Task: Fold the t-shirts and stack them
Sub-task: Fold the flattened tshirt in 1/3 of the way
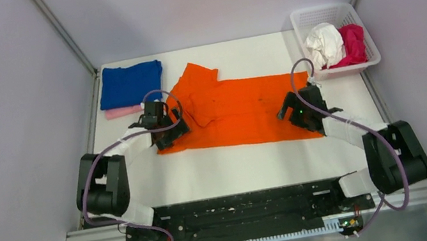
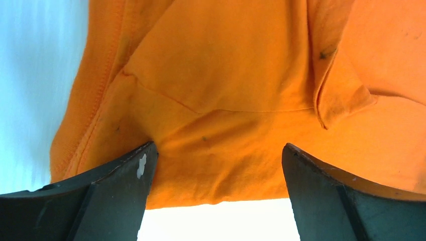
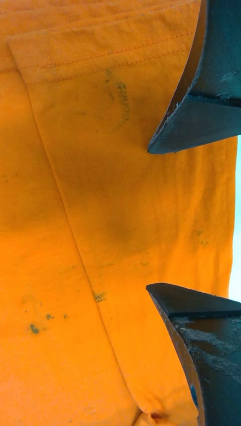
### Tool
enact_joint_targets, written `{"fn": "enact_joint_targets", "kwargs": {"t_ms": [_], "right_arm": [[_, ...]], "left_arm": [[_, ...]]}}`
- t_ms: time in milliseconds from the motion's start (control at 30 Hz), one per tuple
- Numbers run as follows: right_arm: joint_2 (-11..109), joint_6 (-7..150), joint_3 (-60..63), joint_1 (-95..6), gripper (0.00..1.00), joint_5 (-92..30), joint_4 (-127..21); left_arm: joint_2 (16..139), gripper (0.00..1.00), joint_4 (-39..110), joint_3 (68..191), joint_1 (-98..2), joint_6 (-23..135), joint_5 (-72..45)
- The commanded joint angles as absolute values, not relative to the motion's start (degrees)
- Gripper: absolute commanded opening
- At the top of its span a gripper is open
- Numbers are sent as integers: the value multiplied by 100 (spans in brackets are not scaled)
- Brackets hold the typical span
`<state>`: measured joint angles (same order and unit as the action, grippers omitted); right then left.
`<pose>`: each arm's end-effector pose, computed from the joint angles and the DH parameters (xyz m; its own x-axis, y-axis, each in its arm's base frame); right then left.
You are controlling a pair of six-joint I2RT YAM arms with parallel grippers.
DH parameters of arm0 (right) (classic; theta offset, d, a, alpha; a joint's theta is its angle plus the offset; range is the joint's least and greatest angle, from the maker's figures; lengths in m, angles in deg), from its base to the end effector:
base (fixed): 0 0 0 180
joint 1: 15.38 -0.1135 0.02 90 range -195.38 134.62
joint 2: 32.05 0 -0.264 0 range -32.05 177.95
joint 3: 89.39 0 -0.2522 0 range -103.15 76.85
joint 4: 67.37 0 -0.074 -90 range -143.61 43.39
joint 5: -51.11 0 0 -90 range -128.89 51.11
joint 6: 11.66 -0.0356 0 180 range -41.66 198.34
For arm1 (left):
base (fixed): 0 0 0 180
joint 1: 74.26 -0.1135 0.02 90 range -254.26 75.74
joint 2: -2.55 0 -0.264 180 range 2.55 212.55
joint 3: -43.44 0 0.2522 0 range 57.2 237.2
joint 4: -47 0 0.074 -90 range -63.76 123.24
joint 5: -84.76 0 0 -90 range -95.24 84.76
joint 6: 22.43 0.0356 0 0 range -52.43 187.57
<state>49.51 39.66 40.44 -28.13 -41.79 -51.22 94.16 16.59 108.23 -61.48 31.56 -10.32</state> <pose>0.2642 0.0579 0.1625 -0.6787 0.4864 -0.5503 0.3036 0.8681 0.3928 0.3033 -0.0720 0.1716 -0.8203 -0.4144 -0.3941 -0.2661 0.8866 -0.3785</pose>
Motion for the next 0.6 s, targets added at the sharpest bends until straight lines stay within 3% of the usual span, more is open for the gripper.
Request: {"fn": "enact_joint_targets", "kwargs": {"t_ms": [0,300,433,567], "right_arm": [[4129,3501,4946,-2863,99,-4213,-3610],[1540,3182,5792,-2926,99,-3931,-2218],[1186,3602,5443,-2925,99,-4127,-2188],[1163,3921,4958,-2920,99,-4175,-2468]], "left_arm": [[8786,99,960,9877,-6160,2864,-499],[6438,99,-345,8651,-6145,2173,-269],[5481,99,-696,8509,-6116,2010,-425],[5138,99,-760,9277,-6101,2265,-421]]}}
